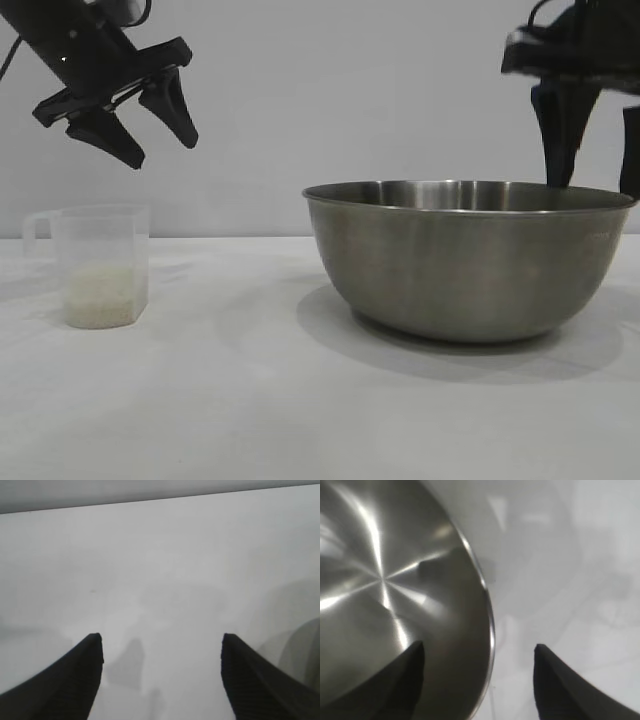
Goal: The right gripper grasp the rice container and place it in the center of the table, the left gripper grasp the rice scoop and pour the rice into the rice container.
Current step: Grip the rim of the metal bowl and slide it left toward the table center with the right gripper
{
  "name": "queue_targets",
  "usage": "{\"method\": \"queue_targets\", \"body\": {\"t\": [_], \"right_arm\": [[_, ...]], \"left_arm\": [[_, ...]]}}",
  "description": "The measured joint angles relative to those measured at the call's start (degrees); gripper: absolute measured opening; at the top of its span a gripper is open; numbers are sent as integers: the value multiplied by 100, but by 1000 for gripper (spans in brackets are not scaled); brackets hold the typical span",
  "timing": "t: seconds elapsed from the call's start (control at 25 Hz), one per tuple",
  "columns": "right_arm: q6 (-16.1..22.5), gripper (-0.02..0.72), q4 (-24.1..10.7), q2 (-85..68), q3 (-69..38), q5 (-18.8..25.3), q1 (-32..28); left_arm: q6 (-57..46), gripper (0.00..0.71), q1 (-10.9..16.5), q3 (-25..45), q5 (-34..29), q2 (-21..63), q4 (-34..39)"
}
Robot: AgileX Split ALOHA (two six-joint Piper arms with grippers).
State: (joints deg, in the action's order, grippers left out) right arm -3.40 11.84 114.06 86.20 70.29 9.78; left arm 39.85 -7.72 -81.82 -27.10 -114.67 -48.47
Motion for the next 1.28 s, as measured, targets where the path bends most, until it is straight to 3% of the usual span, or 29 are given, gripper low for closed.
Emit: {"method": "queue_targets", "body": {"t": [0.12, 0.24, 0.4, 0.52, 0.88, 1.28], "right_arm": [[0, 444, 0, 207, -13, -42, 0], [0, 345, 0, 410, -13, -130, 0], [-3, 115, 70, 556, -13, -226, 0], [-12, 0, 202, 566, -13, -225, 0], [-24, 0, 460, 566, 13, -169, 493], [-24, 0, 807, 566, 13, -430, 897]], "left_arm": [[0, 442, 0, 0, -3, 0, 0], [0, 442, 0, 0, -3, 0, 0], [0, 442, 0, 0, -12, 0, 0], [0, 442, 0, 0, -12, 0, 0], [-10, 442, 0, 0, -25, 0, 0], [-2, 442, 0, 0, -34, 0, 0]]}}
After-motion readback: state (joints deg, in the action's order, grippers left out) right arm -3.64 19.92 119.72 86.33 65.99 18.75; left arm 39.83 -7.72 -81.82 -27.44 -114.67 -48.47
